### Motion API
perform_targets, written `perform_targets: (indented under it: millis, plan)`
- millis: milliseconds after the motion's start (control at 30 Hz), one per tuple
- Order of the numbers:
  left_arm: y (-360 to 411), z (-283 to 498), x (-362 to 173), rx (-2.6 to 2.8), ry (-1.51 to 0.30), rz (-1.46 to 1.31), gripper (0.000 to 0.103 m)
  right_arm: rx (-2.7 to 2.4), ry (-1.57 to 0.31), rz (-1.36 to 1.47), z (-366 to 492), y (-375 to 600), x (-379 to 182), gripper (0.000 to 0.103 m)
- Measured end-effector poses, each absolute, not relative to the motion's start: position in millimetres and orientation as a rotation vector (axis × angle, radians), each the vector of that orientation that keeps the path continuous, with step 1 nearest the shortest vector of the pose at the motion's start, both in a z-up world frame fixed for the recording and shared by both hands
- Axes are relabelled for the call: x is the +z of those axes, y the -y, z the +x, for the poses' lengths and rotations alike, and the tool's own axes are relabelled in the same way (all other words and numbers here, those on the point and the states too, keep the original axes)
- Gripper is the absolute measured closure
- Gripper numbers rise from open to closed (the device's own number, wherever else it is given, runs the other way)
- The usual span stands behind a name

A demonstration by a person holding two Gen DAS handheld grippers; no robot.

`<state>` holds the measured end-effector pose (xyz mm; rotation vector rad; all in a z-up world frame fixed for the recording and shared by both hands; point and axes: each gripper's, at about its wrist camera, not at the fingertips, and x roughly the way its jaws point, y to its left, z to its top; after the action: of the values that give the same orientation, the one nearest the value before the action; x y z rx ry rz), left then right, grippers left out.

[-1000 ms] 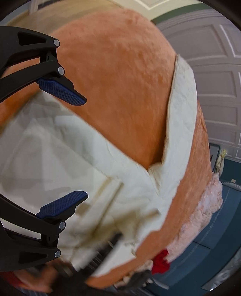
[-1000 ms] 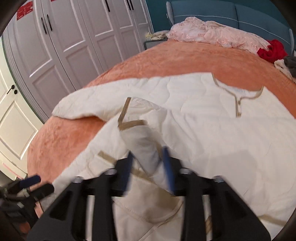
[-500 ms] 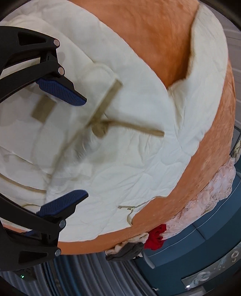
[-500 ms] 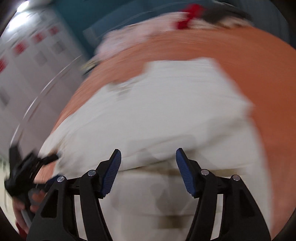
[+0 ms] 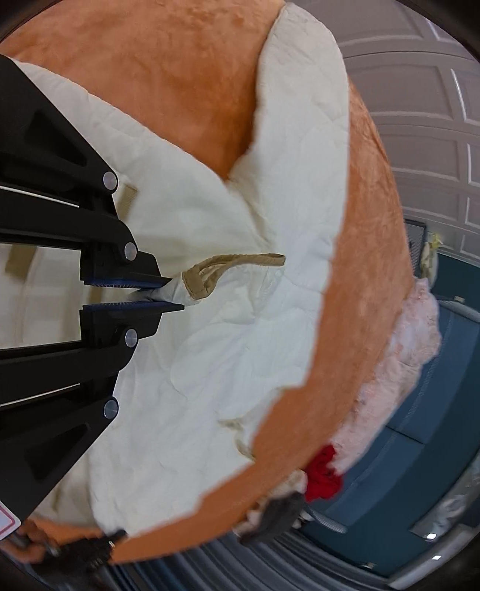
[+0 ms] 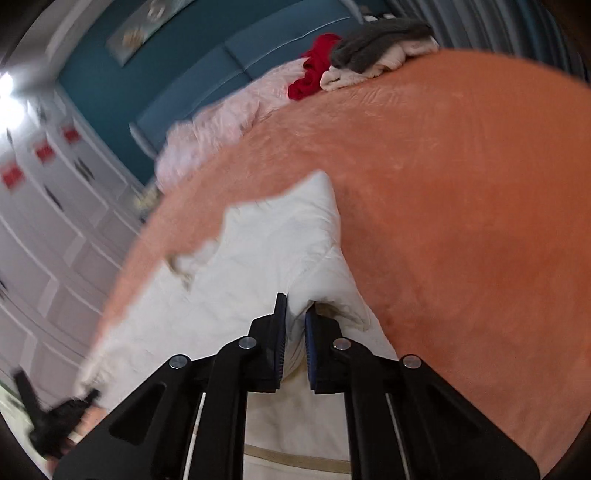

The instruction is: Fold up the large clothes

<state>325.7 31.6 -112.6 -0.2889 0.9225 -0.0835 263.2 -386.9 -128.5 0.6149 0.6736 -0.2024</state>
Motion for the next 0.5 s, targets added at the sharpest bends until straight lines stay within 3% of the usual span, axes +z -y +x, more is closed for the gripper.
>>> perform_targets:
  millis: [133,333,500]
  plan:
    - [-27.9,321.0,-153.4,-0.059,-0.975,-0.245,0.099,-0.238,-0.761,0.603,269.1,385.1,-159.2,0.095]
    - [-23.2,314.9,-165.1,-0.046,-0.921,-0.195,0.096,-0.278,-0.79,0.503,273.1,375.5,-166.7,0.093]
    - [-30.5,313.6,-156.7,-0.06,-0.919,-0.221,0.088,-0.359,-0.775,0.448,254.7,366.0,-146.8,0.071]
